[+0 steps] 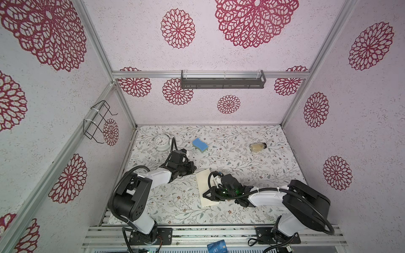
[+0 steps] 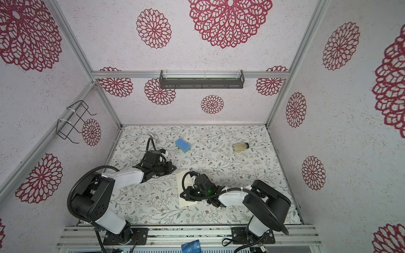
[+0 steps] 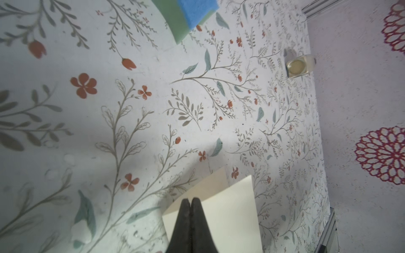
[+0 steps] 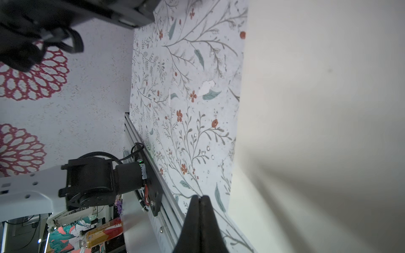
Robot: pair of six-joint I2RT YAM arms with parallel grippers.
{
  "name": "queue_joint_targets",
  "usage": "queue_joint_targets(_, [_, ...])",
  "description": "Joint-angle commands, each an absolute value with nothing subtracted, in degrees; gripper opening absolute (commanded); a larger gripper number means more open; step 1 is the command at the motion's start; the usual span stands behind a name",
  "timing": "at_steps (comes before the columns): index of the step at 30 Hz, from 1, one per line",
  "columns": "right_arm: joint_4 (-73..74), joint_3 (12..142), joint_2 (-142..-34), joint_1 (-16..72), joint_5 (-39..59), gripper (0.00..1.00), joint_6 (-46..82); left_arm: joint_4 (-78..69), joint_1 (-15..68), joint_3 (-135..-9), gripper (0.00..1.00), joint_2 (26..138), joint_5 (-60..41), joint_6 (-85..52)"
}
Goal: Fold a paper plane with a square sheet of paper (fold left side to right side)
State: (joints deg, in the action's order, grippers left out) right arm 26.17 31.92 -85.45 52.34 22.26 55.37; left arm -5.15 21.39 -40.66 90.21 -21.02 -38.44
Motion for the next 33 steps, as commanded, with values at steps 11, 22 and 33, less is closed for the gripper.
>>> queue_joint_targets(11, [-2.1, 28.07, -62.22, 49.12, 8.97, 0.6, 49.4, -7.72, 30.64, -29.53, 0.0, 78.44, -15.75, -46.44])
queue_joint_targets(22, [8.37, 24.98, -69.09, 48.95, 13.46, 0.63, 52.32, -9.49, 34.41, -31.91, 0.0, 83.43, -14.07, -47.19])
queue_joint_targets(33, [15.49, 25.52, -76.37, 48.94, 16.79, 0.41, 53.57, -9.41, 35.25, -32.94, 0.0, 85.78, -13.1, -46.67])
